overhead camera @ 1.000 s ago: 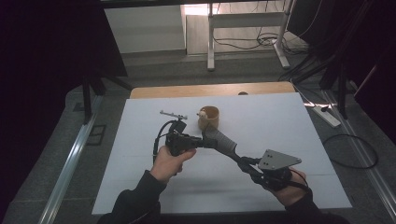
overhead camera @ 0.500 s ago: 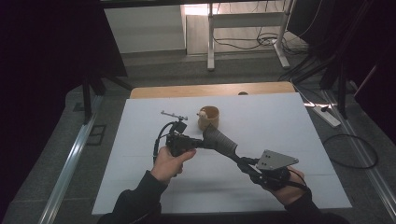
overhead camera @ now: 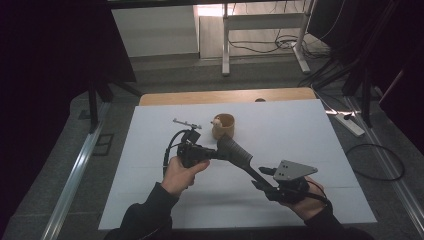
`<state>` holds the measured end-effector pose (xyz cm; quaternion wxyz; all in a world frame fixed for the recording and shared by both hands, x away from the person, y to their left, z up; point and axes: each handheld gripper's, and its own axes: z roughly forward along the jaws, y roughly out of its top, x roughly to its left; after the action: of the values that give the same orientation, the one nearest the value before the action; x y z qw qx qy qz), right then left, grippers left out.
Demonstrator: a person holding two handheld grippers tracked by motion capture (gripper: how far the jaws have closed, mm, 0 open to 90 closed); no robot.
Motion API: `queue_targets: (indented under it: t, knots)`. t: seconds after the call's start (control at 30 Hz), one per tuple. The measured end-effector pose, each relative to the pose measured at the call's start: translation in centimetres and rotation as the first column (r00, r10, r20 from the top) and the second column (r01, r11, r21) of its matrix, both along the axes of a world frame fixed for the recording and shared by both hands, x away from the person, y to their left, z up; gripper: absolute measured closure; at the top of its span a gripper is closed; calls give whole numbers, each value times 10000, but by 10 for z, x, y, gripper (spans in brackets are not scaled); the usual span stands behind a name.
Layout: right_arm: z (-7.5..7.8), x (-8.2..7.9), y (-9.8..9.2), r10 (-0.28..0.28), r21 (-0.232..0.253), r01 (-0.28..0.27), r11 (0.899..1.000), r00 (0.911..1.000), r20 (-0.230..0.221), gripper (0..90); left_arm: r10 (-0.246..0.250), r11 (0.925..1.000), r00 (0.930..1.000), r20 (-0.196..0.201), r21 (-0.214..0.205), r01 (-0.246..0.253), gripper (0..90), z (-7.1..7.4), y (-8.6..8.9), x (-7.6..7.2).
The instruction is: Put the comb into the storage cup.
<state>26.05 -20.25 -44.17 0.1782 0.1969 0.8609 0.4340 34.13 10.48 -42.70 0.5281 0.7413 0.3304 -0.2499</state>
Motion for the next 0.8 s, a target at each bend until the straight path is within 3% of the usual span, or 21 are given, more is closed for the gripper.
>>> queue_targets:
  t: [0.33,0.8]
  knots:
    - [-3,4,0,-450,-146,443,9989,9978,-497,355,93,9999,9995,301,99,-96,828,3,2,-1]
    - [-3,7,-3,-296,-114,286,9995,9944,-1014,268,340,9985,9965,763,391,-371,828,9,9,-2]
